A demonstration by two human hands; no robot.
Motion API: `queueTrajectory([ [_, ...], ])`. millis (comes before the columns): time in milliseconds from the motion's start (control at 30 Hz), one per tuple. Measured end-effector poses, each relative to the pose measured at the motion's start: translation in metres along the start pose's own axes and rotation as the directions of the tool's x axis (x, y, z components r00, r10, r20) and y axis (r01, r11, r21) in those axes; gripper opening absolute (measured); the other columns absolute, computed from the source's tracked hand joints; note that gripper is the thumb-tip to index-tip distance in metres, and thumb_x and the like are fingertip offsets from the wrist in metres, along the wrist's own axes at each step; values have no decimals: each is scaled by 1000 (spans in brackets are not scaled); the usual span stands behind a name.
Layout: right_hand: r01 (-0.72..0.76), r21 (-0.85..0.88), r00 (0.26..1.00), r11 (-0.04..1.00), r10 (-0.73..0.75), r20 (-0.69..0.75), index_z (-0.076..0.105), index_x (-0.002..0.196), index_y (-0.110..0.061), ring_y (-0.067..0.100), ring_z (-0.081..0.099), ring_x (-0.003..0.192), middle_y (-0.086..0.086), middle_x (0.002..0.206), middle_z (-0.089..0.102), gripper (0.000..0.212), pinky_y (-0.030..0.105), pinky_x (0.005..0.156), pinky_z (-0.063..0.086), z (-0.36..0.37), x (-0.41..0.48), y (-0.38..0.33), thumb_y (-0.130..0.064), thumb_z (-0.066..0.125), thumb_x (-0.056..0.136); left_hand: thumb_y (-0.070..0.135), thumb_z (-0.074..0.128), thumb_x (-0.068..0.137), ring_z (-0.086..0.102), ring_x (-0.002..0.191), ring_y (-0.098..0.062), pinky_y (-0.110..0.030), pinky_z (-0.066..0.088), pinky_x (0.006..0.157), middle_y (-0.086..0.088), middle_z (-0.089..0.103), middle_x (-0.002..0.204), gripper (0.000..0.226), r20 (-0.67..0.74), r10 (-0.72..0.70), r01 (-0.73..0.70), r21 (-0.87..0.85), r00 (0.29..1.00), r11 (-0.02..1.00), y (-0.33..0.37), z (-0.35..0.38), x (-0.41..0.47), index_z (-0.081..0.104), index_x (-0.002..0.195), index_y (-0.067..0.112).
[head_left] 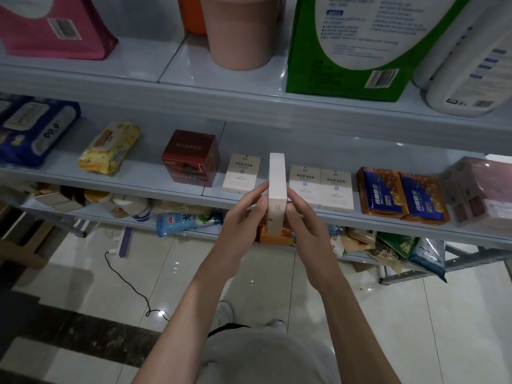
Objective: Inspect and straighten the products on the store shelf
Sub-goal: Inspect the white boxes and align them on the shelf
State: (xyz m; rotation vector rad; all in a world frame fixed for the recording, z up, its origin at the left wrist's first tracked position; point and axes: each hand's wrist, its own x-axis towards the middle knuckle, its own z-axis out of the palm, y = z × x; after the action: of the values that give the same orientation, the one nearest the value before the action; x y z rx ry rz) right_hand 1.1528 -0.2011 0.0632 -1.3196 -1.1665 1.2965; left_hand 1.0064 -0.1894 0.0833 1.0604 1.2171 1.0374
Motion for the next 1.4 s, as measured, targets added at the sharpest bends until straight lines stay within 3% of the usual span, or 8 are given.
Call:
queueTrajectory([
  [133, -13, 0, 1000, 1000, 13, 0, 56, 146, -38, 1, 62, 116, -3, 142, 56, 41, 15, 81, 55, 0, 1, -3, -35, 56, 105, 32, 41, 109, 67, 113, -6, -28, 54, 91, 12, 71, 124, 37, 21, -37, 38, -41, 999, 998, -1, 0, 1, 56, 142, 39],
  [333, -42, 68, 999, 997, 44, -20, 61, 141, -28, -1, 67, 102, 1, 133, 63, 35, 15, 72, 56, 1, -2, -11, -30, 53, 106, 25, 44, 109, 68, 107, -1, -21, 56, 78, 18, 72, 118, 35, 7, -28, 28, -48, 1000, 998, -2, 1, 2, 58, 139, 38],
  [433, -78, 192, 992, 978, 95, -81, 67, 124, -8, 7, 73, 86, 7, 106, 75, 34, 20, 70, 58, 0, -3, -17, -33, 52, 105, 20, 50, 107, 62, 116, -2, -24, 57, 87, 15, 65, 131, 37, 16, 1, -2, 48, 1000, 999, -6, 1, 3, 60, 139, 37],
  [567, -81, 228, 984, 970, 114, -135, 55, 121, 3, 6, 74, 74, -9, 86, 78, 28, 21, 62, 58, 0, 0, -16, -15, 63, 101, 22, 62, 101, 52, 129, -10, -21, 52, 101, 14, 53, 140, 36, -10, 86, -80, 260, 996, 962, -17, 2, 5, 63, 134, 36],
  [800, 0, 144, 994, 990, 16, -109, 49, 136, -21, 1, 73, 97, -28, 100, 75, 34, 21, 71, 59, -6, -1, -11, -8, 55, 105, 15, 60, 102, 65, 109, -1, -25, 59, 91, 28, 67, 113, 45, -145, -57, 77, 136, 988, 988, -12, 6, 5, 47, 143, 27],
  [1000, 23, -152, 974, 988, -56, -218, 54, 145, -34, -10, 56, 109, -5, 128, 53, 41, 22, 94, 55, -9, 5, 6, -22, 54, 106, 7, 60, 100, 65, 93, 11, -13, 55, 67, 19, 67, 114, 38, -275, -11, 29, 63, 961, 998, -5, 4, 6, 58, 132, 26],
  [1233, 91, -335, 936, 938, -196, -294, 53, 137, -35, -3, 56, 112, -6, 127, 57, 39, 7, 89, 48, -7, 9, 15, -13, 54, 105, 2, 65, 94, 64, 89, 14, -10, 53, 65, 16, 67, 109, 37, -319, 41, -26, 52, 947, 998, -1, 5, 4, 61, 121, 28],
  [1400, 83, -257, 924, 963, -171, -342, 57, 131, -34, -3, 58, 118, -13, 134, 61, 37, 23, 96, 53, -6, 10, 20, -10, 56, 103, -2, 68, 91, 67, 99, 2, -17, 57, 74, 12, 71, 113, 37, -292, 62, -51, 46, 954, 998, -4, 4, 3, 65, 115, 26],
])
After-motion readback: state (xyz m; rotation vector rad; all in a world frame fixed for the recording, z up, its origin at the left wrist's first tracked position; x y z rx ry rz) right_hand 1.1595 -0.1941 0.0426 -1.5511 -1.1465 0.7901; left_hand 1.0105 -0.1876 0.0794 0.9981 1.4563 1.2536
